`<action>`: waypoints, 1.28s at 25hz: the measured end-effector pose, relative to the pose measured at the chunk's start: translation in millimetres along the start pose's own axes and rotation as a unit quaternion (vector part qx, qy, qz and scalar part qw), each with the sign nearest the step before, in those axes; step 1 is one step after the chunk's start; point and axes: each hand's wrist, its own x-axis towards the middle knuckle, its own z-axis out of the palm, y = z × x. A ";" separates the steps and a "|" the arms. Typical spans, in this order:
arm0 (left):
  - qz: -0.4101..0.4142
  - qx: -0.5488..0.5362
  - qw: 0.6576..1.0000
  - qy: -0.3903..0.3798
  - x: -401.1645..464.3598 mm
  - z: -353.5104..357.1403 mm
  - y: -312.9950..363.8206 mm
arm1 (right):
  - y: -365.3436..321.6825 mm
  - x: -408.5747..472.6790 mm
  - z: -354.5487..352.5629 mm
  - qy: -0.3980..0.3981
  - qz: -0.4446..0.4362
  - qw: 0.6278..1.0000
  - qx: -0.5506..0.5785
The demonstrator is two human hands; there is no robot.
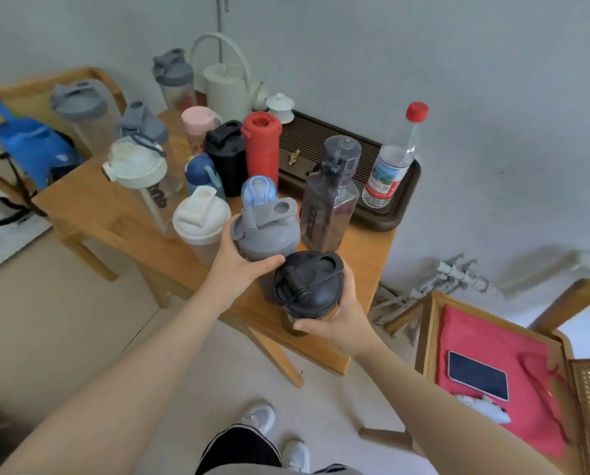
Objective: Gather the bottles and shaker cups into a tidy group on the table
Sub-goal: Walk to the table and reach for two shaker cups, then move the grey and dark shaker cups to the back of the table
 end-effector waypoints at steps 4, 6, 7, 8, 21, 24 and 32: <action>0.000 -0.013 1.000 0.025 -17.2 -5.2 6.0 | -7.6 -3.6 -5.7 -0.009 -0.029 1.000 -0.008; 0.009 -0.056 0.998 0.016 -23.4 -10.7 15.4 | -17.0 -8.5 -6.7 -0.004 -0.053 0.999 0.010; 0.017 -0.087 0.996 0.018 -25.5 -13.3 23.6 | -24.7 -10.0 -6.5 -0.002 -0.067 0.997 0.022; 0.026 -0.113 0.993 0.026 -26.5 -15.6 33.2 | -35.9 -11.3 -6.0 -0.002 -0.081 0.996 0.036; 0.189 -0.109 0.974 0.060 57.4 -175.8 187.3 | -235.2 121.8 51.1 0.075 -0.245 0.960 0.116; 0.157 -0.125 0.977 0.069 95.0 -241.4 192.1 | -267.9 172.8 91.4 0.110 -0.252 0.950 0.146; 0.129 -0.205 0.965 0.104 211.5 -358.3 209.9 | -326.7 289.1 153.7 0.191 -0.220 0.945 0.146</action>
